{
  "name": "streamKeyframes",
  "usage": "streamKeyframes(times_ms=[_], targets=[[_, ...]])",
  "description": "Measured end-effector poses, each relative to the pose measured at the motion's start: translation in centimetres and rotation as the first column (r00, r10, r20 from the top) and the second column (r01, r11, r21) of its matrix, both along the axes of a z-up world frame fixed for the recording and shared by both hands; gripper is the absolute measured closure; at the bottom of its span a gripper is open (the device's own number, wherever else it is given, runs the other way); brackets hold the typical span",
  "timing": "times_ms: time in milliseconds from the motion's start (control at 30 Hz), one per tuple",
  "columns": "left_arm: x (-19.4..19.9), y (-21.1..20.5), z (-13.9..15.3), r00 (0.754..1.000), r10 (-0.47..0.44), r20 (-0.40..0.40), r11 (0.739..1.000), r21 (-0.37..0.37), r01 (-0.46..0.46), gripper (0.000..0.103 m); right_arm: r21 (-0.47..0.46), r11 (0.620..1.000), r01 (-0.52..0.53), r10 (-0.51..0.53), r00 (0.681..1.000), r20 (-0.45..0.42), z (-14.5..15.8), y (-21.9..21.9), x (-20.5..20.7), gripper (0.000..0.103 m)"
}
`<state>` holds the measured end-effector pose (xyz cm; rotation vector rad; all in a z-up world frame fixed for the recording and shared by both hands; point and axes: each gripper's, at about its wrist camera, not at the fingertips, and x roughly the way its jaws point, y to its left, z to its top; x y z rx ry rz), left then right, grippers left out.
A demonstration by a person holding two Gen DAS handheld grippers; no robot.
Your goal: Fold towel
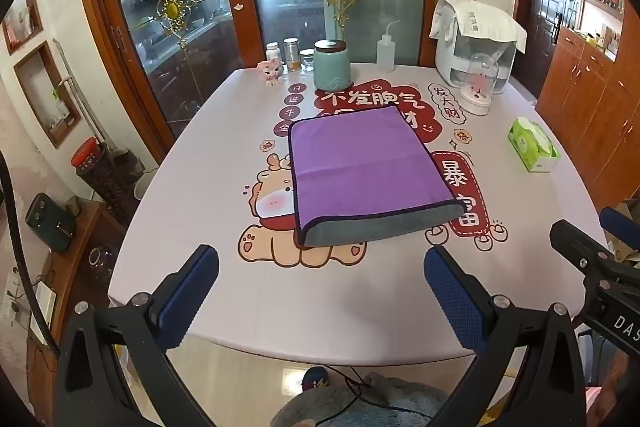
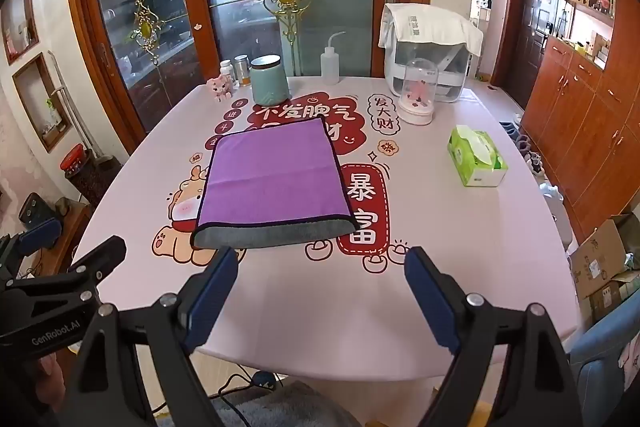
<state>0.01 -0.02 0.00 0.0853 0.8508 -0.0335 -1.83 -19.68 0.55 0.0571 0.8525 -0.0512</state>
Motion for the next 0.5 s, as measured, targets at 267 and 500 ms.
streamKeyframes(times_ms=[267, 500], targets=[[0.0, 0.9, -0.8, 1.000, -0.009, -0.006, 1.000, -0.015, 0.009, 0.001, 0.001, 1.000, 0.005, -0.005, 1.000, 0.002, 0.0, 0.4, -0.3, 0.017], [0.4, 0.4, -0.2, 1.000, -0.001, -0.010, 1.000, -0.003, 0.001, 0.001, 0.019, 1.000, 0.008, -0.007, 1.000, -0.019, -0.4, 0.2, 0.1, 0.017]])
